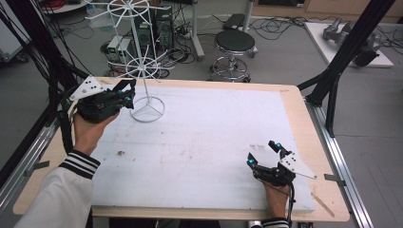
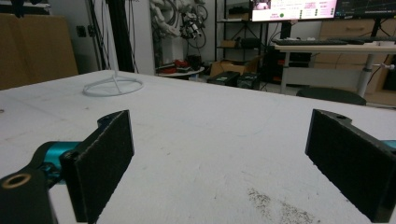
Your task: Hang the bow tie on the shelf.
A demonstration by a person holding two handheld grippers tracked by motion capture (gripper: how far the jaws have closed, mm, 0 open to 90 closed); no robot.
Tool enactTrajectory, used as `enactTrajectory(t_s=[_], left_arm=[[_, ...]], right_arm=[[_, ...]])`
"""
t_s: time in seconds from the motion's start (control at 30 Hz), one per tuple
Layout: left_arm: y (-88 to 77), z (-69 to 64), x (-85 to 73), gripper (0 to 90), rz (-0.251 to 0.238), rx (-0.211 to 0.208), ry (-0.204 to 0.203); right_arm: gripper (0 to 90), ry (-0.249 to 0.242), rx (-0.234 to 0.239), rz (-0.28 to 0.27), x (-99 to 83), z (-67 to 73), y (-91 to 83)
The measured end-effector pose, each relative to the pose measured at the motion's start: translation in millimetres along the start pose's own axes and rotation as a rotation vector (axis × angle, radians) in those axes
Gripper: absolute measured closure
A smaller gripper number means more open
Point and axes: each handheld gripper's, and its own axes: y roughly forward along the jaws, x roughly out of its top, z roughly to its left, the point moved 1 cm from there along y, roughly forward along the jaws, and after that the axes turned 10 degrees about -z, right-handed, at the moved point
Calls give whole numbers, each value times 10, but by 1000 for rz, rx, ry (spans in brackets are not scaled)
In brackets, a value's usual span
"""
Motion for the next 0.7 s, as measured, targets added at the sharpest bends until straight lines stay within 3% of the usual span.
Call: enactTrajectory(t_s=[0.6, 0.7], left_arm=[[123, -37, -49, 822, 26, 9, 20], [171, -39, -79, 822, 47, 18, 39]], right_arm=[[69, 5, -5, 2, 0, 1, -3], [69, 3, -5, 2, 0, 1, -3]])
